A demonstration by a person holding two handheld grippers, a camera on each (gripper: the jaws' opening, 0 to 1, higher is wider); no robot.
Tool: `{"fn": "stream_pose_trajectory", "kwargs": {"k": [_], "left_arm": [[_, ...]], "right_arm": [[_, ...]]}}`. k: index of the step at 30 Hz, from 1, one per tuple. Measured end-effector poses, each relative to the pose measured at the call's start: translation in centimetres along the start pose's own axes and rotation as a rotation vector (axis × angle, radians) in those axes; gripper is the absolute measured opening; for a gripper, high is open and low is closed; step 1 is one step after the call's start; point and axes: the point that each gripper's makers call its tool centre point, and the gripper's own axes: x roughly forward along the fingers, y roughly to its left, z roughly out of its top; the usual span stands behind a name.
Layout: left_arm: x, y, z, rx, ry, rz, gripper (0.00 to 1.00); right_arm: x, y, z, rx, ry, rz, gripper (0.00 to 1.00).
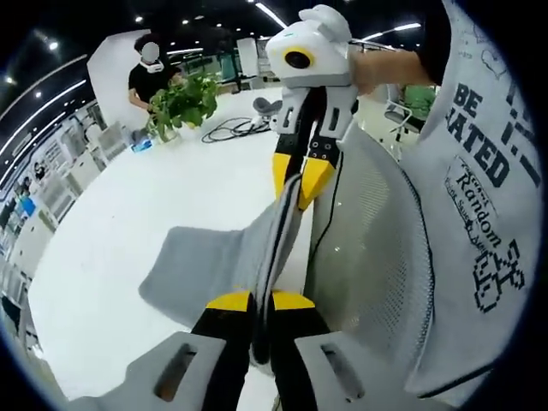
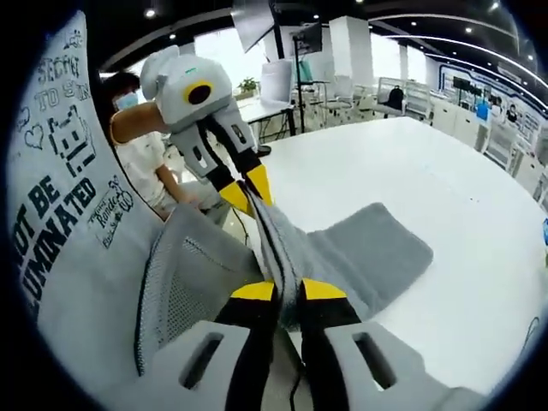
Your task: Fold the towel on the table until its edges align and the towel forms a compact rectangular stack.
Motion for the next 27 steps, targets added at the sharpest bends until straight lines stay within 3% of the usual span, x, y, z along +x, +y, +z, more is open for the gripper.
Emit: {"fn": "stream_pose_trajectory", "kwargs": {"k": [6,14,21,27], "left_arm": [[0.3,2.7,1.3,-0.027,-0.039,0.014,0.06],[1.5,6.6,2.2,0.006,-0.055,0.008,0.06],[2.5,10.3,2.9,-0.011,-0.095,0.017,0.06],[4.3,12.9,2.8,-0.048,-0.112,0.029,0.07]], "right_arm": [[-0.6,-3.2,2.2,0.093,-0.08,-0.032,0.07],[0.0,-7.1,3.8,0.115,-0.104,-0.061,0.07],[0.6,-10.4,5.3,0.189,-0.161,-0.063,0.07],[1.8,-13.9,5.3,0.22,-0.167,-0.08,0.07]]}}
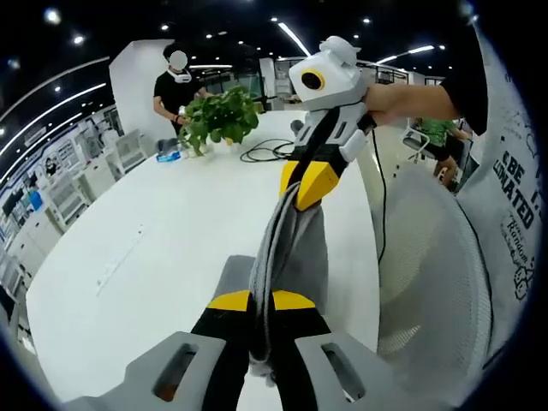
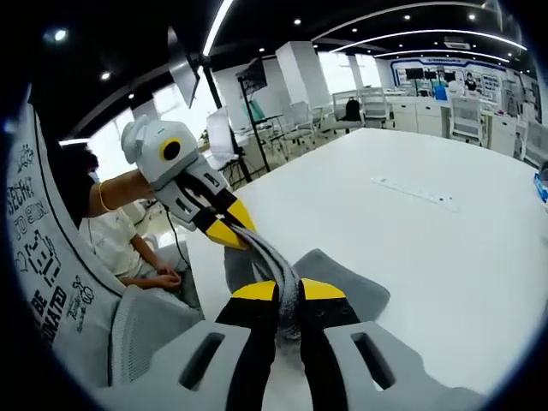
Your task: Fold the towel on the table until its edges align and the towel forms a compact rectangular stack.
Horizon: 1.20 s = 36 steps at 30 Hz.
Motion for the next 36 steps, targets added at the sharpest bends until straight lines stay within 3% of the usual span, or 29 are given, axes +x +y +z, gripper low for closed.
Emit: {"fn": "stream_pose_trajectory", "kwargs": {"k": [2,6,16,20,24,28,36], "left_arm": [[1.0,0.6,-0.4,-0.075,0.001,-0.012,0.07],[3.2,2.1,-2.1,-0.08,0.037,0.006,0.07],[7.4,3.4,-5.5,-0.146,0.107,-0.047,0.07],[9.1,3.2,-7.3,-0.227,0.154,-0.096,0.08],[10.7,4.0,-8.3,-0.264,0.158,-0.08,0.08],[11.6,4.2,-9.1,-0.284,0.17,-0.087,0.1],[11.7,4.9,-9.7,-0.371,0.162,-0.039,0.18]], "right_arm": [[0.9,-1.6,-0.6,-0.022,0.034,-0.029,0.07],[3.1,-4.3,-1.8,0.03,0.054,-0.042,0.07],[5.8,-6.9,-5.1,0.128,0.143,-0.055,0.07],[7.1,-9.2,-7.4,0.178,0.206,-0.074,0.07],[8.1,-11.0,-8.6,0.19,0.213,-0.1,0.08],[8.5,-12.0,-9.4,0.211,0.223,-0.113,0.09],[8.4,-11.6,-9.4,0.224,0.22,-0.14,0.11]]}}
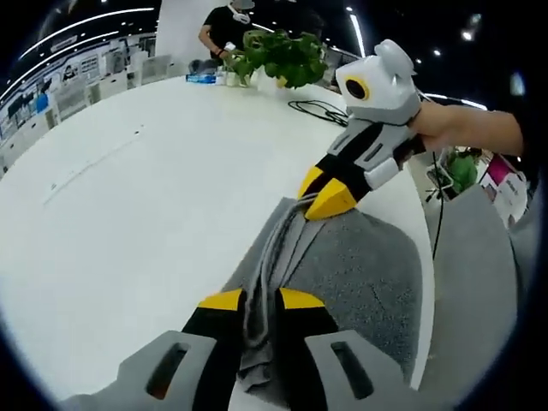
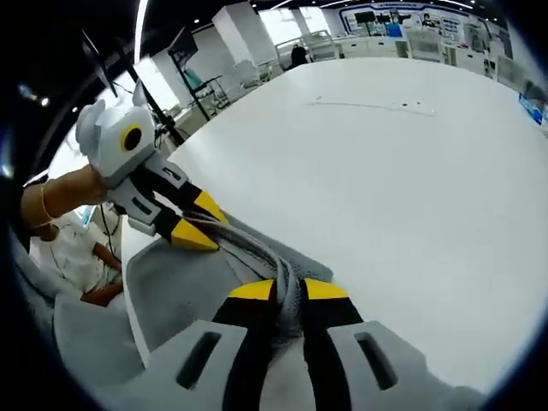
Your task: Fold the towel on the table until its edges align and the towel forms a compact rectangular stack.
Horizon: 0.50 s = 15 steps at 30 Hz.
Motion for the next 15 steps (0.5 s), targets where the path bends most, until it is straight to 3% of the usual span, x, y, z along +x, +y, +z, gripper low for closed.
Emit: {"fn": "stream_pose_trajectory", "kwargs": {"k": [8,13,15], "left_arm": [[-2.0,1.3,0.6,0.007,-0.037,0.099,0.3],[-3.9,3.2,2.0,-0.01,-0.096,0.202,0.24],[-4.6,3.6,2.3,-0.037,-0.116,0.209,0.24]], "right_arm": [[-1.5,-0.5,1.7,-0.006,-0.073,-0.045,0.2],[-2.7,-1.1,2.8,-0.044,-0.116,-0.088,0.2],[-3.2,-0.8,3.0,-0.053,-0.124,-0.085,0.21]]}}
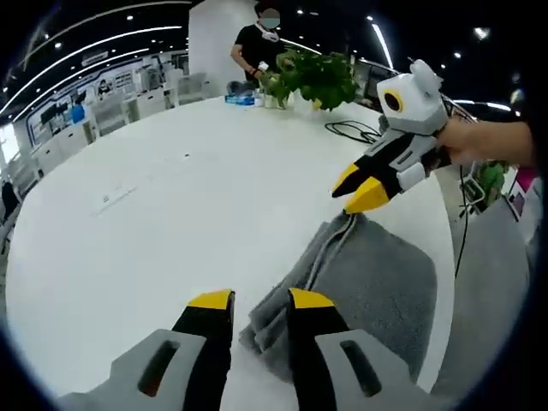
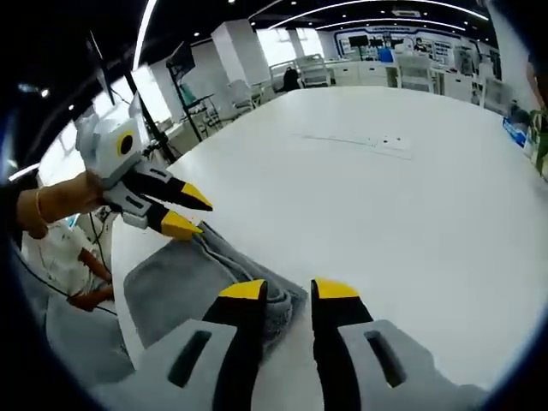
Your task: Fold the towel on the table until its edges align and the towel forms a compact rectangular stack.
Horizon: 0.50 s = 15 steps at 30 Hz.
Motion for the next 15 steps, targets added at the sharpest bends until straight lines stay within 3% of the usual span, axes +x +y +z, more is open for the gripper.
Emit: {"fn": "stream_pose_trajectory", "kwargs": {"k": [7,15], "left_arm": [[-2.5,1.0,0.2,-0.006,-0.019,0.06,0.24],[-4.4,0.5,-0.7,-0.017,-0.025,0.089,0.25]], "right_arm": [[-1.4,0.3,0.5,-0.055,-0.034,-0.02,0.21],[-3.1,0.7,0.1,-0.068,-0.043,-0.025,0.23]]}}
